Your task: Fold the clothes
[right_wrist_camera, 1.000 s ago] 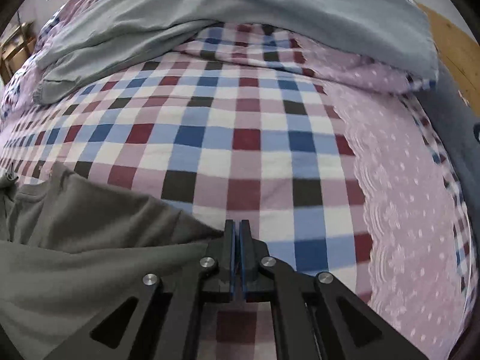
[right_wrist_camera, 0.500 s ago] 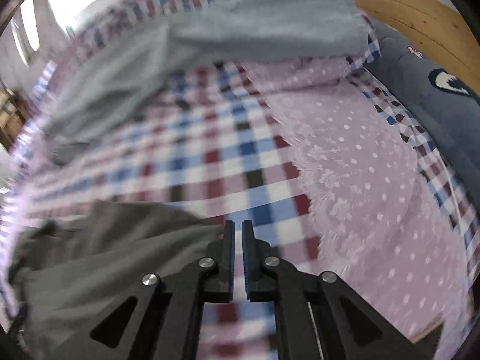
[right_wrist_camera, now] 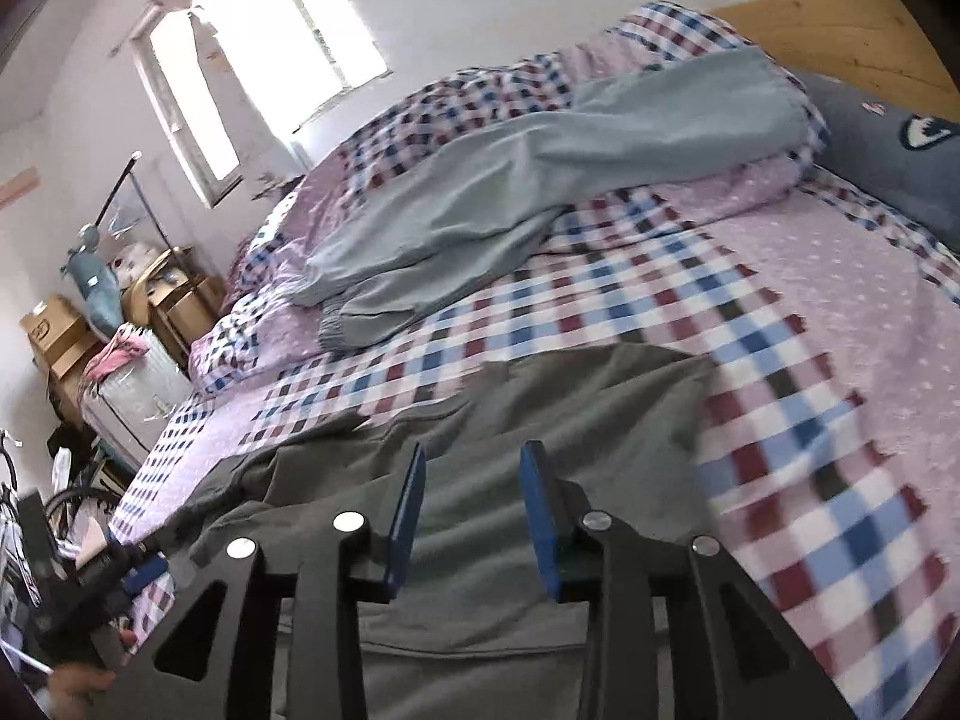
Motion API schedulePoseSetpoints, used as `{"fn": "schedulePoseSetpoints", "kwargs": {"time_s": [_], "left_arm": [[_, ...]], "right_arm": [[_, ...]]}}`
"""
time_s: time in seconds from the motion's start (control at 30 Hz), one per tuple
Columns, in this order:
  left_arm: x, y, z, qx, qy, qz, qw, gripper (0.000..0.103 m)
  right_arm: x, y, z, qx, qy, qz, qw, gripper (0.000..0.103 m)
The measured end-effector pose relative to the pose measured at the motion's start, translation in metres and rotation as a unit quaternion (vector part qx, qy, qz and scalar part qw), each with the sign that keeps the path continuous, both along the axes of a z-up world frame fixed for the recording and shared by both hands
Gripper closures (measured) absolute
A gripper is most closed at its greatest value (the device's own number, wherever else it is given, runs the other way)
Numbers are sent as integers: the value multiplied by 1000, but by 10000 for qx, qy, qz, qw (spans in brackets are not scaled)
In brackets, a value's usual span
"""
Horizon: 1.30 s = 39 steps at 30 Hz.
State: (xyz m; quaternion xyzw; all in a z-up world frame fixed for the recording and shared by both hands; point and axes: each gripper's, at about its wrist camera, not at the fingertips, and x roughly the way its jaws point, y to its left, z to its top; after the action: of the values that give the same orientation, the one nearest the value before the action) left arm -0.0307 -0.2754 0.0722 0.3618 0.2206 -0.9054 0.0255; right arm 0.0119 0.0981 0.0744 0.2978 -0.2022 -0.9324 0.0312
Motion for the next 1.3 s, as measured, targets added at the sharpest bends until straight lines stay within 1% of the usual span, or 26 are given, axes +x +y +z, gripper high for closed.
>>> {"fn": "schedulePoseSetpoints", "kwargs": {"time_s": [0.07, 0.1, 0.23, 0.27, 0.33, 0.37, 0.43, 0.5, 0.57, 0.7, 0.77, 0.83, 0.9, 0.93, 1.0, 1.07, 1.1, 1.17, 1.2, 1.27, 1.3], "left_arm": [[-3, -12, 1, 75, 68, 154, 9998, 27], [-3, -20, 1, 189, 115, 242, 9995, 27], [-3, -51, 2, 753, 306, 554, 9952, 27], [-4, -56, 2, 858, 335, 563, 9942, 27], [-5, -66, 5, 929, 444, 604, 9928, 27], [-6, -70, 6, 881, 505, 630, 9928, 27], [-7, -75, 8, 620, 586, 659, 9942, 27], [-8, -77, 8, 325, 538, 706, 9955, 27], [-7, -81, 8, 116, 458, 753, 9960, 27], [-2, -97, 6, -67, 466, 916, 9947, 27], [-2, -104, 2, -92, 395, 931, 9948, 27], [-4, -106, -3, 108, 294, 804, 9963, 28], [-5, -100, -3, 309, 320, 511, 9977, 28], [-4, -88, 1, 260, 407, 230, 9986, 28], [-2, -61, 8, 7, 592, -386, 9975, 28], [-1, -34, 16, -246, 774, -1001, 9917, 28], [0, -20, 17, -500, 774, -1216, 9883, 28], [0, 3, 10, -1068, 580, -1504, 9811, 28], [0, 14, 5, -1343, 473, -1641, 9761, 28], [0, 28, -1, -1874, 298, -1712, 9668, 28], [-1, 29, -5, -2041, 184, -1689, 9641, 28]], "right_arm": [[-11, -16, -14, -69, -116, 244, 9996, 63], [-17, -24, -21, -55, -181, 356, 9992, 63], [-26, -57, -40, 408, -467, 834, 9946, 63], [-26, -64, -41, 522, -471, 928, 9932, 63], [-26, -73, -42, 656, -435, 1022, 9916, 63], [-25, -76, -41, 664, -409, 1080, 9911, 63], [-24, -81, -40, 681, -358, 1209, 9897, 60], [-20, -87, -39, 713, -339, 1346, 9877, 58], [-16, -92, -39, 744, -336, 1513, 9851, 58], [-13, -104, -40, 718, -306, 1724, 9819, 57], [-14, -109, -43, 643, -308, 1815, 9808, 57], [-16, -112, -45, 555, -320, 1883, 9800, 57], [-18, -115, -47, 466, -331, 1952, 9791, 57], [-18, -117, -47, 433, -326, 1986, 9786, 57], [-20, -122, -47, 469, -292, 2009, 9781, 57], [-22, -127, -49, 474, -302, 2021, 9777, 57], [-24, -128, -50, 466, -312, 2026, 9777, 57], [-26, -130, -53, 451, -356, 2006, 9780, 57], [-27, -130, -54, 437, -375, 1994, 9782, 57], [-27, -129, -56, 409, -395, 1978, 9786, 57], [-28, -129, -56, 396, -403, 1976, 9786, 57]]}}
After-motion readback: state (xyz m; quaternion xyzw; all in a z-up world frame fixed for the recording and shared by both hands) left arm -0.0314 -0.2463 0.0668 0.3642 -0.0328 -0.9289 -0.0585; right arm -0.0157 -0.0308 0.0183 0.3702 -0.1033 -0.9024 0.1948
